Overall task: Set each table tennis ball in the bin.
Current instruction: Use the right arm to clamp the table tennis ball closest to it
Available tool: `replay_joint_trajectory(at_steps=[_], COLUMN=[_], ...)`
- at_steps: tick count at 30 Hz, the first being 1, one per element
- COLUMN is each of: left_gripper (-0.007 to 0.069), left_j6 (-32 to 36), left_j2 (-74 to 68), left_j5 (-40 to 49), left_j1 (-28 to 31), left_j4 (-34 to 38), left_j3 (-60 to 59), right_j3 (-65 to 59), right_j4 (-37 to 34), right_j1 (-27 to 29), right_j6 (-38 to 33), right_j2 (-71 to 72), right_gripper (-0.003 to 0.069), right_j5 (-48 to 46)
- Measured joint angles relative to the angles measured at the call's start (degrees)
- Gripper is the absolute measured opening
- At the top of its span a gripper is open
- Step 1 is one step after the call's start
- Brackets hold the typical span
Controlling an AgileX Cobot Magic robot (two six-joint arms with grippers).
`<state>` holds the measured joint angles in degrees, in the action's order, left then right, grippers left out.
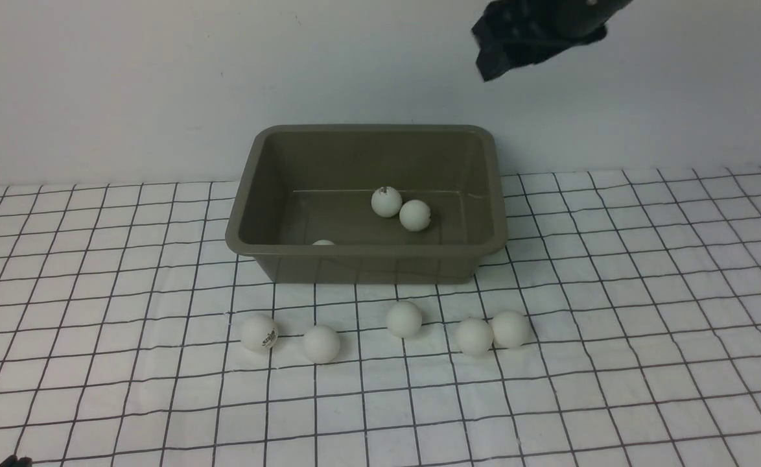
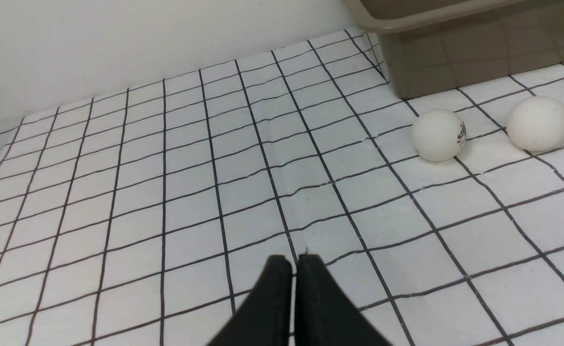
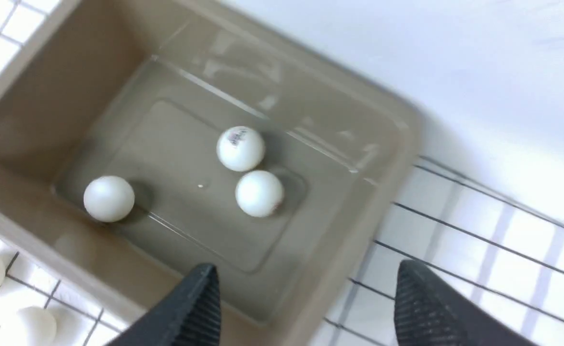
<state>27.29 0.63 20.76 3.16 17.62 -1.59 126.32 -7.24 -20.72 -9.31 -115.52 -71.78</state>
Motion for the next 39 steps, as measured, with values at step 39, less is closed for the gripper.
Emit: replay_joint_trajectory(at_steps=[39], left_gripper=[-0.0004], left_j6=[0.0], left_j2=[0.0], left_j5=[0.0], left_j1=[0.0], left_j4=[0.0], left_j3=[0.0], right_j3=[-52.6], right_j4=[-2.0], right_j1=[0.0], right_j6=[-20.8], right_j2=[13.0], right_gripper=[0.0441], right_j5=[19.6])
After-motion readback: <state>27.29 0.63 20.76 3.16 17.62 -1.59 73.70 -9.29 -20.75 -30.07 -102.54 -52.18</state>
